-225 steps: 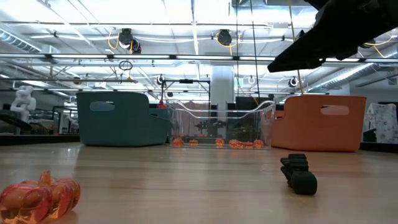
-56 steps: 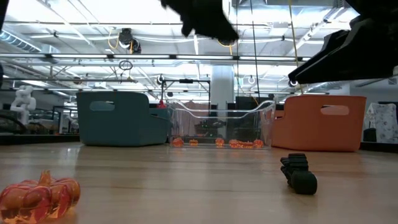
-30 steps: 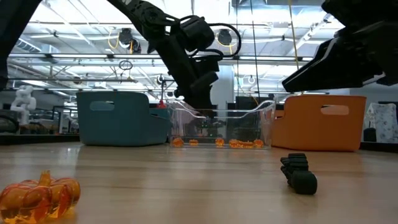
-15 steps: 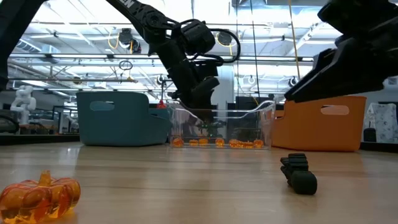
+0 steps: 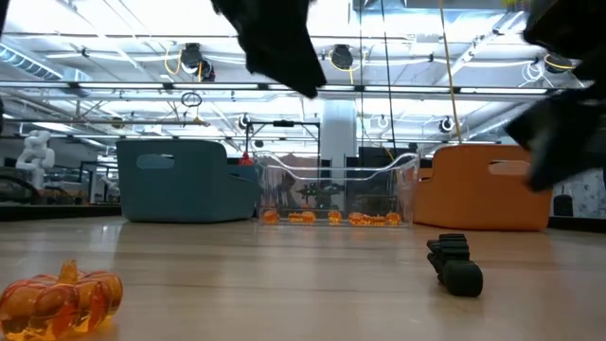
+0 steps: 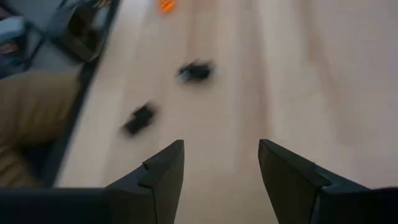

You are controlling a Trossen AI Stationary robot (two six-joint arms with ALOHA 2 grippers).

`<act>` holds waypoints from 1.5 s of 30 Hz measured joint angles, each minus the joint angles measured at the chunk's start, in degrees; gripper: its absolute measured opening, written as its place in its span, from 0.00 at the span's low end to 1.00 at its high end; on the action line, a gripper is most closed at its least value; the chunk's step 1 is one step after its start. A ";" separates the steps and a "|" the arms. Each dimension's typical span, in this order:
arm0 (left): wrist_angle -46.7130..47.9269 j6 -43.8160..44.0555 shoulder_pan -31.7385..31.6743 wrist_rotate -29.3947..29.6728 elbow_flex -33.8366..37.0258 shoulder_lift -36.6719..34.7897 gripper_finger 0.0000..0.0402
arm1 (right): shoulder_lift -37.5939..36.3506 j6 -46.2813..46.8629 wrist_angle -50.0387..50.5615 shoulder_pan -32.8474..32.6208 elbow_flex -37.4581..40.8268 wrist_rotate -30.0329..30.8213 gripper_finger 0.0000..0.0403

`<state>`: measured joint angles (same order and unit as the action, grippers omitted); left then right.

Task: Sort Halloween decoration
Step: Put the white skull toy into the blue bin

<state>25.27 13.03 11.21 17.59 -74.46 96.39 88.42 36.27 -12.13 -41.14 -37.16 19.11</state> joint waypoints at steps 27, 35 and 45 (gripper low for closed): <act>-0.87 16.71 27.42 28.54 0.11 0.62 0.56 | 6.84 44.75 52.14 -23.53 -25.19 -9.31 0.59; -0.80 18.25 28.06 28.56 0.11 0.64 0.56 | 12.44 44.70 52.10 -24.51 -25.14 -13.41 0.60; -0.76 19.29 28.20 29.19 0.11 0.64 0.56 | 14.46 44.13 52.34 -24.79 -25.25 -12.97 0.46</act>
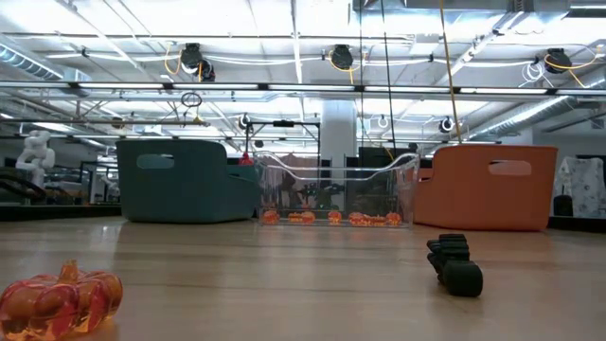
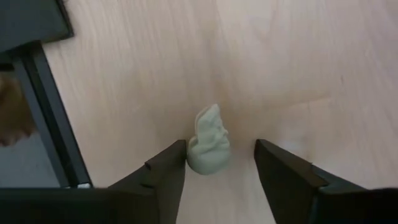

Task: Sort Halloween decoration
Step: Put the white skull toy into the blue bin

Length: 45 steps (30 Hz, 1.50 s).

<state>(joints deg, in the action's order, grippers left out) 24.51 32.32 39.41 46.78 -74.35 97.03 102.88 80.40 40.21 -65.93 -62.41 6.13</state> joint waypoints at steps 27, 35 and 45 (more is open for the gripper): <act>0.15 -1.22 -0.78 0.26 0.00 0.02 0.56 | 1.21 2.05 -0.61 0.68 0.13 3.19 0.24; 0.46 -1.25 -0.78 0.26 0.00 0.02 0.56 | 1.26 1.87 -0.54 0.68 0.11 4.56 0.14; 0.46 -1.25 -0.78 0.24 0.00 0.02 0.56 | 1.57 -2.58 -0.71 1.28 0.23 17.01 0.14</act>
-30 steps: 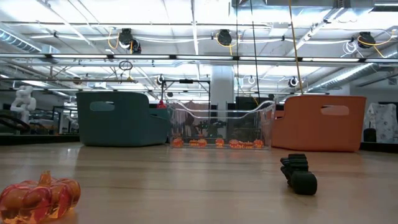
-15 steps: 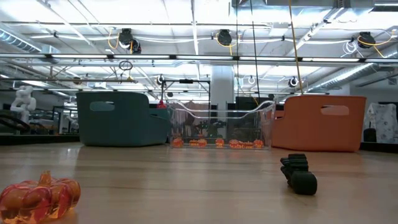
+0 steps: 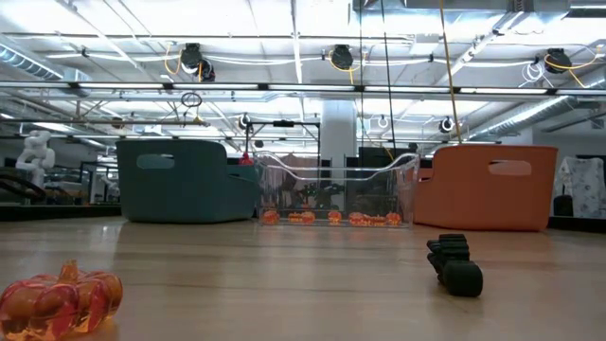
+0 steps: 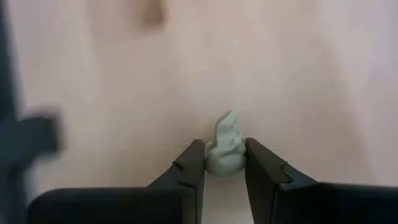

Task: Sort Halloween decoration
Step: Put the white skull toy into the blue bin

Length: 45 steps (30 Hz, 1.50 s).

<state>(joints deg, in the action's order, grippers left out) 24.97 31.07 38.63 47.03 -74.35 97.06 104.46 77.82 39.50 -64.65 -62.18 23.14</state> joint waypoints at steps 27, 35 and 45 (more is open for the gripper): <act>-13.53 -18.47 -5.44 1.01 6.24 0.90 0.56 | -0.16 -60.00 -0.94 17.29 -0.01 46.07 0.16; -14.12 -19.24 -7.98 0.92 6.27 0.90 0.56 | -0.23 -76.16 -0.91 23.64 -0.03 46.07 0.16; -13.92 -20.06 -10.01 0.74 6.27 0.90 0.56 | -0.27 -86.02 -0.89 29.30 -0.08 45.85 0.16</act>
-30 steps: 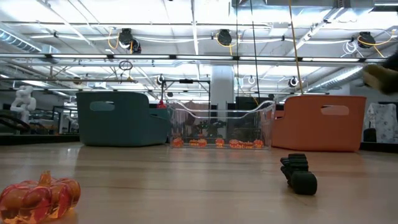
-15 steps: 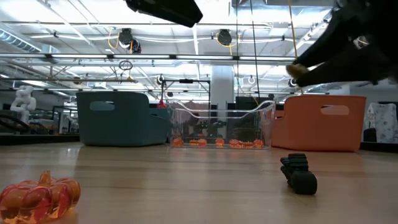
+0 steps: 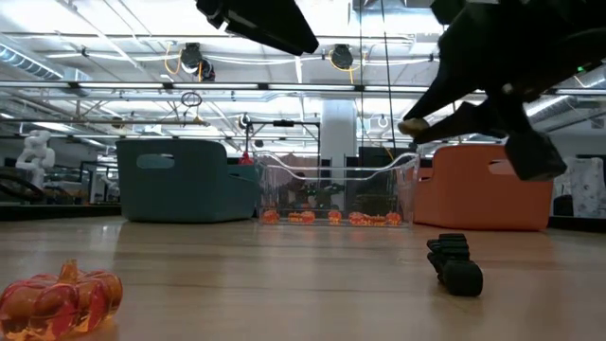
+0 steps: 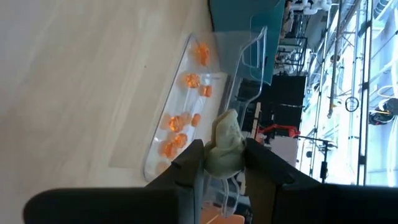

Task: Sort Halloween decoration
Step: Put the white skull toy into the blue bin

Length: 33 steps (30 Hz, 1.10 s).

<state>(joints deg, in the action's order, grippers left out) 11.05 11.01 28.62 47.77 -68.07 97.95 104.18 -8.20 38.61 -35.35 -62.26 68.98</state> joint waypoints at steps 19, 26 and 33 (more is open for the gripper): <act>0.44 -3.96 0.00 -3.63 0.00 0.00 0.56 | -0.02 16.97 -2.68 3.52 -0.02 -15.80 0.16; 0.46 -4.02 0.03 -14.35 0.00 0.00 0.56 | -0.02 20.01 -14.37 3.52 -0.02 -28.65 0.16; 0.36 -11.22 2.40 -24.85 0.00 0.00 0.56 | -0.04 23.96 -27.19 3.64 -0.02 -38.73 0.16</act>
<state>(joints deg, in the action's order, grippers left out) 11.41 -0.21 31.02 22.92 -68.07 97.95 104.14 15.76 11.42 -31.71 -62.28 30.25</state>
